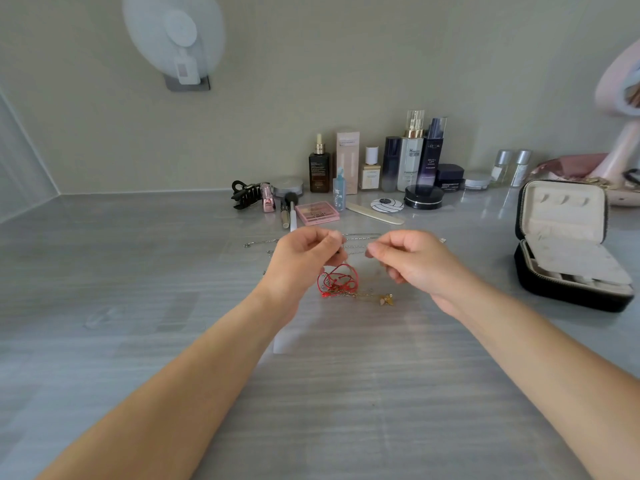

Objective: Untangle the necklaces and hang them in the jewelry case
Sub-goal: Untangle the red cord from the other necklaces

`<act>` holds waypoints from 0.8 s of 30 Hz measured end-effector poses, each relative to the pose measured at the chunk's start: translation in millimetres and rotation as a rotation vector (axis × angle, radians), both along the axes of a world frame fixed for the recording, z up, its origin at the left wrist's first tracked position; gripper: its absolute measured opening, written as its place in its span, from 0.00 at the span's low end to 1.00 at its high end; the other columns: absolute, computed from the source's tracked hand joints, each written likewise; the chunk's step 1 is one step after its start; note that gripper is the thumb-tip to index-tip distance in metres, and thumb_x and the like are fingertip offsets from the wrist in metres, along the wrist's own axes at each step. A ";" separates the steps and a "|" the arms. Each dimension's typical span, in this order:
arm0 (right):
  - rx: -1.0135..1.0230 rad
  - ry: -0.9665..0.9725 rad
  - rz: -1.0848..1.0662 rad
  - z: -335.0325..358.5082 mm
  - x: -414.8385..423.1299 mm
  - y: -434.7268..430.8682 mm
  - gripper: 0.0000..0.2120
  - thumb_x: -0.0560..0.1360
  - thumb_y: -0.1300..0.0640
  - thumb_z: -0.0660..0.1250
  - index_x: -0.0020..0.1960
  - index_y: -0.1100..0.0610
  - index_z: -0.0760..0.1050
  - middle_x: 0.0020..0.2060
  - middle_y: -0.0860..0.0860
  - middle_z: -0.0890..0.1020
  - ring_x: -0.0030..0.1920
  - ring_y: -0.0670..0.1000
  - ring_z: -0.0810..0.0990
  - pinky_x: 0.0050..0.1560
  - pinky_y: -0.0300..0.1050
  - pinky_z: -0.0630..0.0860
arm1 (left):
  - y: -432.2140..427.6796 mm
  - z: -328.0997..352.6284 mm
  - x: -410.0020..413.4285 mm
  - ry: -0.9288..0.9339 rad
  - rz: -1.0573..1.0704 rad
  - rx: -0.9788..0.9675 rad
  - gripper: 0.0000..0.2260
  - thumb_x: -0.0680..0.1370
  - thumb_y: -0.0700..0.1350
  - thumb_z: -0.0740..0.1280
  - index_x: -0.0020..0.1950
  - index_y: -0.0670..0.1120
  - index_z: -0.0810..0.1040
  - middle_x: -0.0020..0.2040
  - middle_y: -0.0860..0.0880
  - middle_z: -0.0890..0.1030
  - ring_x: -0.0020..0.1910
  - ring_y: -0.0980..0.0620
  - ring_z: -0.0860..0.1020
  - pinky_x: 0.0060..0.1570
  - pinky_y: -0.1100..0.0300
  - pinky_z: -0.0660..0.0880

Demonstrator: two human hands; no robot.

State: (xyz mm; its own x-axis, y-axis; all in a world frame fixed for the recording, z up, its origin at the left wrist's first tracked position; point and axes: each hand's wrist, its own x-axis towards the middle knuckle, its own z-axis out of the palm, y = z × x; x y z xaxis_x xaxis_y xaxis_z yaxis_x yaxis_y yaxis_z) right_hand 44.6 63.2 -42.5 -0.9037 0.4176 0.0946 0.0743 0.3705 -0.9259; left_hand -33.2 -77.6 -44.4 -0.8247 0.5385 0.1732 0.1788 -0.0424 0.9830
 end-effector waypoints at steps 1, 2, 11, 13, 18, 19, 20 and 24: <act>0.061 0.013 -0.003 -0.2 -0.1 -1.4 0.06 0.75 0.55 0.66 0.39 0.52 0.78 0.31 0.47 0.74 0.32 0.45 0.70 0.37 0.38 0.69 | 0.1 0.1 0.5 0.009 -0.007 -0.002 0.07 0.77 0.43 0.64 0.39 0.48 0.77 0.28 0.56 0.80 0.29 0.64 0.77 0.35 0.70 0.72; 0.088 0.038 0.001 -0.7 -0.6 -3.1 0.05 0.74 0.54 0.67 0.40 0.52 0.78 0.32 0.47 0.76 0.33 0.44 0.71 0.39 0.38 0.69 | 0.1 0.1 0.9 0.014 -0.014 -0.006 0.06 0.77 0.43 0.65 0.40 0.48 0.77 0.28 0.55 0.80 0.29 0.64 0.77 0.33 0.71 0.72; 0.458 0.196 0.042 -4.8 1.8 -13.6 0.08 0.65 0.54 0.75 0.39 0.47 0.76 0.36 0.44 0.79 0.32 0.46 0.72 0.37 0.37 0.71 | 2.0 -0.8 2.8 -0.017 -0.023 -0.088 0.10 0.78 0.41 0.63 0.52 0.37 0.80 0.39 0.45 0.82 0.35 0.53 0.80 0.32 0.67 0.78; 0.585 0.159 0.001 -5.4 2.7 -15.9 0.07 0.66 0.53 0.73 0.42 0.49 0.78 0.39 0.43 0.80 0.36 0.47 0.76 0.42 0.43 0.74 | 4.5 -1.5 4.6 -0.011 -0.005 -0.119 0.11 0.79 0.40 0.60 0.53 0.37 0.80 0.42 0.42 0.82 0.37 0.50 0.80 0.35 0.65 0.79; 0.557 0.198 -0.057 -4.4 1.4 -13.6 0.07 0.69 0.55 0.72 0.37 0.46 0.75 0.30 0.41 0.77 0.31 0.40 0.74 0.37 0.34 0.72 | 5.6 1.2 9.0 -0.073 -0.046 -0.104 0.13 0.79 0.38 0.55 0.52 0.39 0.79 0.39 0.44 0.83 0.32 0.55 0.82 0.32 0.66 0.78; 0.525 0.216 -0.053 -3.8 1.1 -12.2 0.07 0.69 0.56 0.71 0.36 0.46 0.75 0.29 0.42 0.78 0.31 0.41 0.74 0.36 0.33 0.71 | 5.3 2.0 9.0 -0.062 -0.031 -0.097 0.12 0.78 0.38 0.55 0.50 0.40 0.79 0.38 0.45 0.83 0.31 0.56 0.81 0.30 0.67 0.76; 0.478 0.237 -0.048 -2.2 1.2 -11.3 0.08 0.70 0.57 0.71 0.36 0.47 0.76 0.29 0.44 0.79 0.31 0.42 0.73 0.35 0.33 0.71 | 5.2 2.5 8.2 -0.029 0.000 -0.096 0.12 0.78 0.38 0.56 0.48 0.42 0.79 0.37 0.47 0.82 0.31 0.56 0.80 0.30 0.68 0.74; 0.129 0.237 -0.005 8.5 4.2 -8.7 0.06 0.72 0.59 0.69 0.38 0.51 0.78 0.27 0.50 0.80 0.27 0.46 0.73 0.30 0.38 0.71 | 5.8 0.0 2.8 0.086 0.076 -0.096 0.10 0.79 0.39 0.58 0.46 0.48 0.79 0.38 0.52 0.77 0.37 0.57 0.74 0.36 0.66 0.71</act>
